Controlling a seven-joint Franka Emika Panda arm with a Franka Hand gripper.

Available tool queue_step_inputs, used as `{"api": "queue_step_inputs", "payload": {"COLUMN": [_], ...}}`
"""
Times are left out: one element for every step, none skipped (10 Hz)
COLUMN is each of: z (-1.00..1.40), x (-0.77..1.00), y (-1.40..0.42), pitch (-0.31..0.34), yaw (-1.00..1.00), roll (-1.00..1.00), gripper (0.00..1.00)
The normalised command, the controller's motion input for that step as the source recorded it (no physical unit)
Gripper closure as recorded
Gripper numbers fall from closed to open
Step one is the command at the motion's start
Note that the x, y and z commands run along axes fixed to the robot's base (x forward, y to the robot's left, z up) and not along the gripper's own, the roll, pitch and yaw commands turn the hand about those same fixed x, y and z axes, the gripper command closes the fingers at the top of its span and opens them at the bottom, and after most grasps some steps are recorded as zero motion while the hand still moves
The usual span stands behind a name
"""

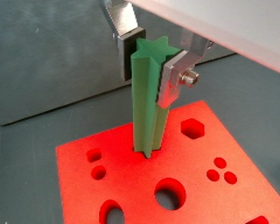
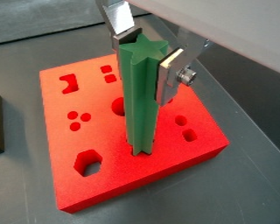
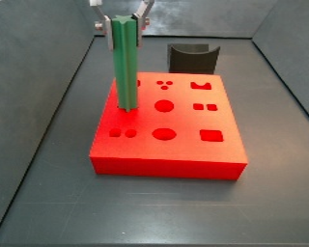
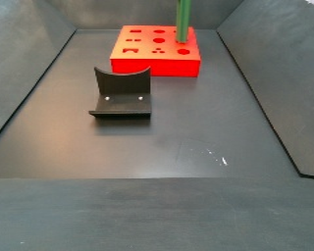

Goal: Insert the star object.

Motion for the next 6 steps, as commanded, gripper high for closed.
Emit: {"api": "queue_step_inputs", "payload": {"z": [-0.03, -0.15, -0.13, -0.56, -0.71, -0.86], "x": [0.11, 0.0, 0.03, 0.23, 0.13, 0.12], "y": [-0.06, 0.0, 0.0, -0.07, -0.06, -0.04], "pitch": [0.0, 0.0, 0.041, 0.174, 0.187, 0.156], "yaw": [0.04, 0.0, 0.0, -0.08, -0.04, -0.05], "roll": [0.06, 0.03, 0.09, 0.2, 0.17, 0.06], "gripper": [1.0, 1.0, 1.0, 1.0, 1.0, 1.0]}}
